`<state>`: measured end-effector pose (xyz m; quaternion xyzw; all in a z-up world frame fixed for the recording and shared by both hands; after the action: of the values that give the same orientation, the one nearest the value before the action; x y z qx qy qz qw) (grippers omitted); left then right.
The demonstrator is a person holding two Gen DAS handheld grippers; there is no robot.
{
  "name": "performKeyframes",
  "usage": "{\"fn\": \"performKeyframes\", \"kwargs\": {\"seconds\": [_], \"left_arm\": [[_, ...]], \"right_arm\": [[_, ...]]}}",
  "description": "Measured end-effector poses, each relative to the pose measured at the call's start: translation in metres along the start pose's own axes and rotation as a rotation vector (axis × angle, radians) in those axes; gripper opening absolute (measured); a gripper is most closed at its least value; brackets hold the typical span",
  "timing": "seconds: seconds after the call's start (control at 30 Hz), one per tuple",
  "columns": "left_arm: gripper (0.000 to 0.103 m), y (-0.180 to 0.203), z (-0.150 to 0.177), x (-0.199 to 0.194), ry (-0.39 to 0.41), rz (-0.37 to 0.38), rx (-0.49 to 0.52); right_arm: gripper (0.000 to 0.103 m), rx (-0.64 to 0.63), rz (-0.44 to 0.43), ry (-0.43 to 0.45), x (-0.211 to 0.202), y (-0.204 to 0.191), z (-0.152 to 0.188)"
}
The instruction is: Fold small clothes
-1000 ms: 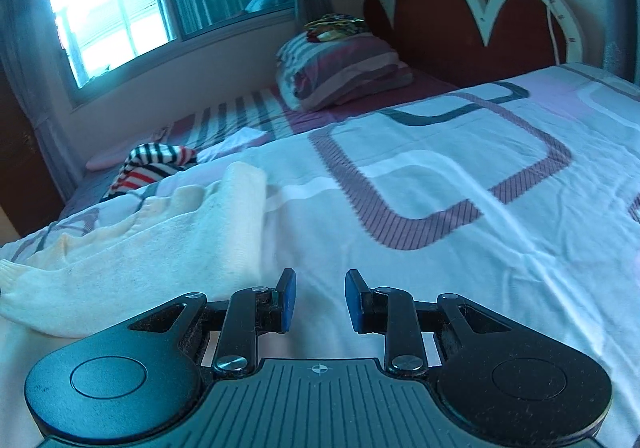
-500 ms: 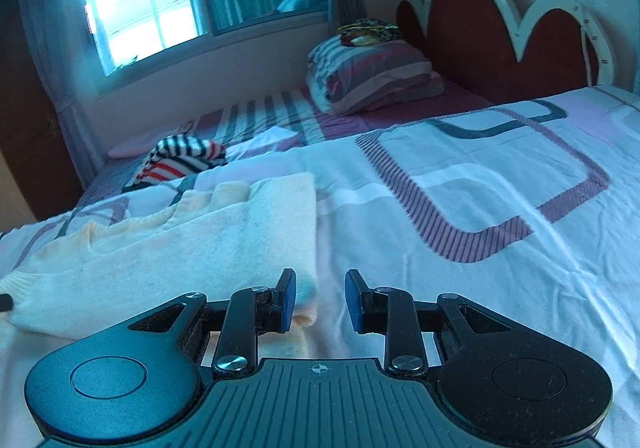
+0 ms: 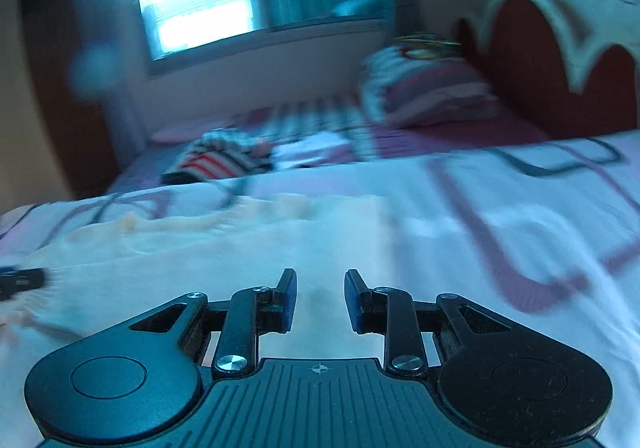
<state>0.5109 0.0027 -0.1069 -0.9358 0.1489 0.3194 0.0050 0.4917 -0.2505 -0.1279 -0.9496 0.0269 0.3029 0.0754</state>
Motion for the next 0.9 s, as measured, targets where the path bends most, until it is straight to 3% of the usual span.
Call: {"fn": "performKeyframes", "kwargs": {"seconds": [0.17, 0.23, 0.3, 0.43, 0.47, 0.5, 0.63, 0.9], "left_arm": [[0.056, 0.009, 0.002, 0.032, -0.059, 0.004, 0.016], [0.057, -0.005, 0.009, 0.037, -0.079, -0.023, -0.005], [0.058, -0.020, 0.015, 0.033, -0.065, -0.019, -0.030], [0.058, -0.034, 0.017, 0.028, -0.049, -0.030, -0.042], [0.058, -0.034, 0.016, 0.028, -0.049, -0.031, -0.045], [0.058, -0.033, 0.016, 0.028, -0.049, -0.036, -0.041], [0.058, -0.029, 0.016, 0.030, -0.043, -0.055, -0.023], [0.057, -0.025, 0.012, 0.030, -0.078, -0.086, 0.000]], "right_arm": [[0.028, -0.165, -0.275, -0.103, 0.035, -0.057, 0.001], [0.028, -0.233, -0.312, -0.092, 0.038, -0.063, 0.002], [0.028, -0.197, -0.261, -0.073, 0.045, -0.044, -0.006], [0.027, 0.014, 0.020, -0.091, 0.083, 0.030, -0.033], [0.025, 0.054, 0.042, -0.104, 0.092, 0.043, -0.037], [0.022, 0.066, 0.032, -0.111, 0.098, 0.049, -0.040], [0.023, -0.083, 0.072, -0.089, 0.098, 0.032, -0.041], [0.023, -0.109, 0.085, -0.108, 0.103, 0.027, -0.038]]}}
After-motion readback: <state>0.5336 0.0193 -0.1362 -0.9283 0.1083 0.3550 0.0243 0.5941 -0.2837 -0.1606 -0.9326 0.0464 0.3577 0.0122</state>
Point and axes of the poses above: each gripper's, at about its wrist camera, not at the fingertips, and x roughly the way its jaws point, y to its right, z to its underside, the point moved 3 cm from there along x, roughly the way its jaws point, and after that the axes turned 10 degrees about z, right-handed, at the moved point
